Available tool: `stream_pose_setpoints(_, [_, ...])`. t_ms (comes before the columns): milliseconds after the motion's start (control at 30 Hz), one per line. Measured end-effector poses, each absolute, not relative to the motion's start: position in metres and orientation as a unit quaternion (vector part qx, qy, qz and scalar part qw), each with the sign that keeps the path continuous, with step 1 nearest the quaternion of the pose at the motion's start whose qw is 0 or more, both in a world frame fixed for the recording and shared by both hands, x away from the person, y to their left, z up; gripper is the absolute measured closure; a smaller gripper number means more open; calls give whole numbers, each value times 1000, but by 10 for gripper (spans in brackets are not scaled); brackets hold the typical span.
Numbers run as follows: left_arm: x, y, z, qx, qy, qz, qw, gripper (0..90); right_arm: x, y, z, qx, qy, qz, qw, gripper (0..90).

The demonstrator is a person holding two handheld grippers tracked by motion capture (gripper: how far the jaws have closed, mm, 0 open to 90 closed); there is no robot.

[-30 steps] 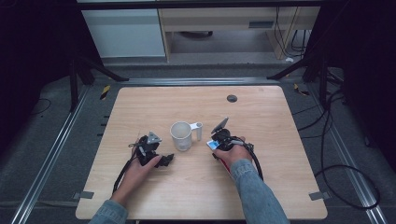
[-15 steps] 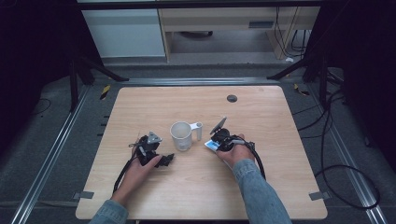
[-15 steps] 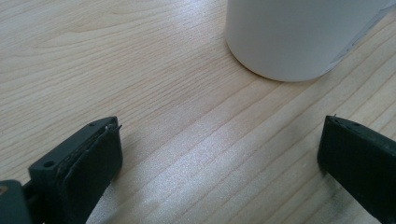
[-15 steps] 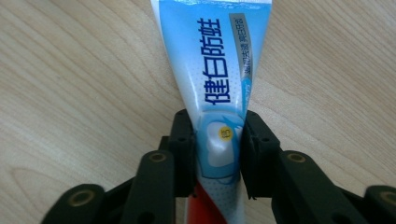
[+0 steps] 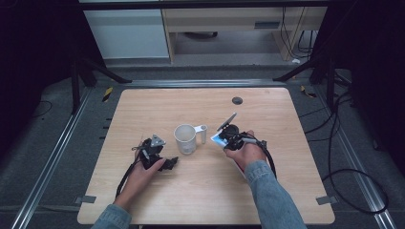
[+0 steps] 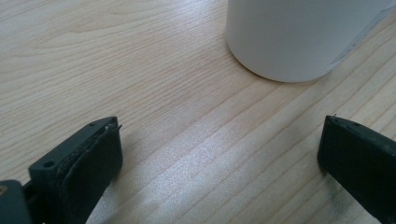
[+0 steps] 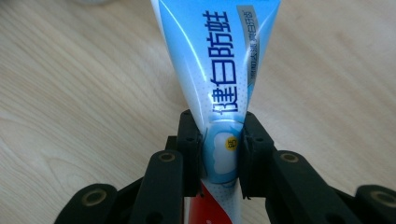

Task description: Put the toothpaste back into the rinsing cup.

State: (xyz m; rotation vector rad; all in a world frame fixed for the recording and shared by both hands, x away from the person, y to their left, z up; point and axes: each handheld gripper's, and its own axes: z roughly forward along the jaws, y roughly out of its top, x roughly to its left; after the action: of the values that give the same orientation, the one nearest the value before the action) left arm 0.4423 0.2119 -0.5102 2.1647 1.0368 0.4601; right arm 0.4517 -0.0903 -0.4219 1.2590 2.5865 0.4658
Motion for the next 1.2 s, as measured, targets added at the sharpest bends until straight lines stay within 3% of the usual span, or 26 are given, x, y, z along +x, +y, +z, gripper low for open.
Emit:
stream_pose_setpoints(433, [443, 211, -510, 831, 400, 177, 343, 0, 446, -105, -388, 417, 851, 282, 148, 733])
stream_pose_setpoints(1200, [445, 211, -510, 832, 400, 177, 342, 0, 446, -99, -379, 406, 792, 412, 194, 731])
